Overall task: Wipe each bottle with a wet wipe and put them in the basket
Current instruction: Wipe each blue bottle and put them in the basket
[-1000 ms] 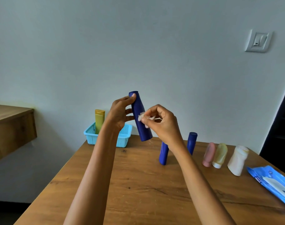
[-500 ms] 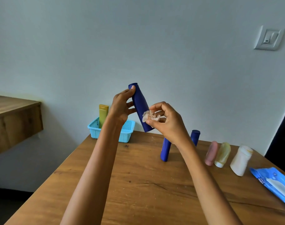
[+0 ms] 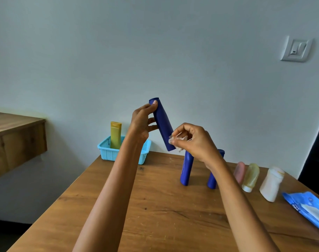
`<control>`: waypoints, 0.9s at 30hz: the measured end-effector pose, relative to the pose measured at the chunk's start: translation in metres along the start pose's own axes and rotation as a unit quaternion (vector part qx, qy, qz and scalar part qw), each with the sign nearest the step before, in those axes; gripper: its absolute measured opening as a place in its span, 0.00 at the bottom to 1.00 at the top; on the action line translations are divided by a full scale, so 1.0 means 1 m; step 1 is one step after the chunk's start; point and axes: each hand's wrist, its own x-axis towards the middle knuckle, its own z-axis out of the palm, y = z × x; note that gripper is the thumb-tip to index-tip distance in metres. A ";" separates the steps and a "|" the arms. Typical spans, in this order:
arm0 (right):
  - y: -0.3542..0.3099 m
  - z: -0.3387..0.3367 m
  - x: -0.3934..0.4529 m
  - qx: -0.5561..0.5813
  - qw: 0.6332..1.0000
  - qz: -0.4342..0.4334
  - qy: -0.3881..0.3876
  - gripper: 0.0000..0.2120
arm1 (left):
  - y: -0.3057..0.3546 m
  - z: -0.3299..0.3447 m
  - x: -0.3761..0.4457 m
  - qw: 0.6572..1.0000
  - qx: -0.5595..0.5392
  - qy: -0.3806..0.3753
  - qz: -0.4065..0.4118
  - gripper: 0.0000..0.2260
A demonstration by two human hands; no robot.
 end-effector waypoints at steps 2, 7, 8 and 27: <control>0.004 0.004 0.002 -0.003 0.997 -0.008 0.076 0.06 | -0.003 0.003 -0.002 0.999 0.031 -0.019 -0.007 0.10; 0.000 0.014 0.005 0.016 0.977 -0.118 0.177 0.04 | -0.003 0.017 -0.009 0.990 0.124 -0.063 -0.013 0.06; -0.001 0.014 0.005 0.014 0.970 -0.142 0.195 0.05 | -0.002 0.019 -0.009 0.989 0.133 -0.068 -0.015 0.07; -0.002 0.001 0.000 -0.193 0.972 -0.132 -0.030 0.05 | 0.010 -0.006 -0.009 0.991 0.112 0.073 0.002 0.21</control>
